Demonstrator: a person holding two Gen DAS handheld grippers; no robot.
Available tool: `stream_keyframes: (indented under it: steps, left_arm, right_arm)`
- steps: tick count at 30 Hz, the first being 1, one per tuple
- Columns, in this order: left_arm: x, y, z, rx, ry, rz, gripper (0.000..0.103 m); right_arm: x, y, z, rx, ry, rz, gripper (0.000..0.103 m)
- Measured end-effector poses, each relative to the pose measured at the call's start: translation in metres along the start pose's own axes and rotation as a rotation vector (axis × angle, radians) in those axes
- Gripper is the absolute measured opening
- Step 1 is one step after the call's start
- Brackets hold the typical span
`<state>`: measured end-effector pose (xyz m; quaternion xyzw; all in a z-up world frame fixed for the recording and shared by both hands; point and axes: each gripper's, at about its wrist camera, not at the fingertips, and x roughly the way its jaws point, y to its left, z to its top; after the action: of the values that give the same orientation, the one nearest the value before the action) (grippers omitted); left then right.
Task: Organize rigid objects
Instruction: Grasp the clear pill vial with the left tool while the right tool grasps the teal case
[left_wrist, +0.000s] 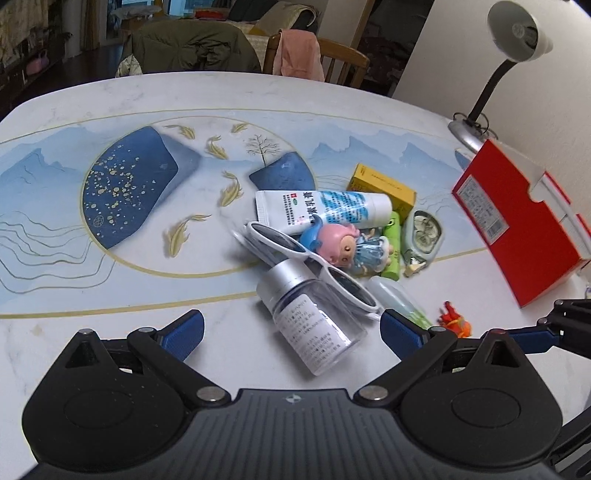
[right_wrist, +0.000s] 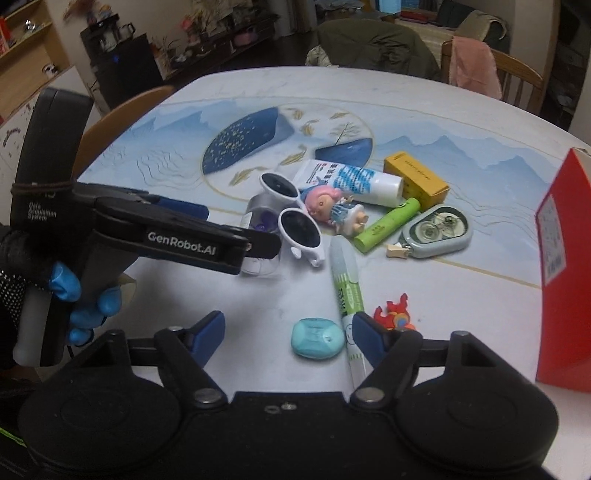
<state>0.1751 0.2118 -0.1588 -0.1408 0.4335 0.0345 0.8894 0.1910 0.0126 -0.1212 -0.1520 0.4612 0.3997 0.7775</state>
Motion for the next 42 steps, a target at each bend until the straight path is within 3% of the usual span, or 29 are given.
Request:
stream_keyframes:
  steps: [8, 16, 21, 26, 32, 42]
  left_arm:
    - [0.016, 0.0, 0.003, 0.016, 0.029, -0.003, 0.101]
    - [0.023, 0.001, 0.006, 0.036, 0.029, -0.002, 0.101]
    - [0.021, -0.002, 0.004, 0.068, 0.014, 0.013, 0.089]
    - [0.018, -0.002, 0.004, 0.077, 0.002, 0.012, 0.065]
    - [0.014, 0.002, 0.003, 0.06, 0.002, 0.008, 0.046]
    - [0.004, 0.003, -0.006, 0.034, 0.006, 0.008, 0.045]
  right_arm:
    - [0.021, -0.002, 0.005, -0.018, 0.058, -0.006, 0.059]
    - [0.031, 0.0, 0.003, -0.049, 0.096, -0.021, 0.055]
    - [0.038, 0.003, -0.001, -0.074, 0.124, -0.028, 0.049]
    - [0.04, 0.006, -0.003, -0.087, 0.127, -0.036, 0.047]
    - [0.044, 0.009, 0.002, -0.095, 0.111, -0.032, 0.046]
    - [0.053, 0.016, 0.007, -0.106, 0.096, -0.031, 0.044]
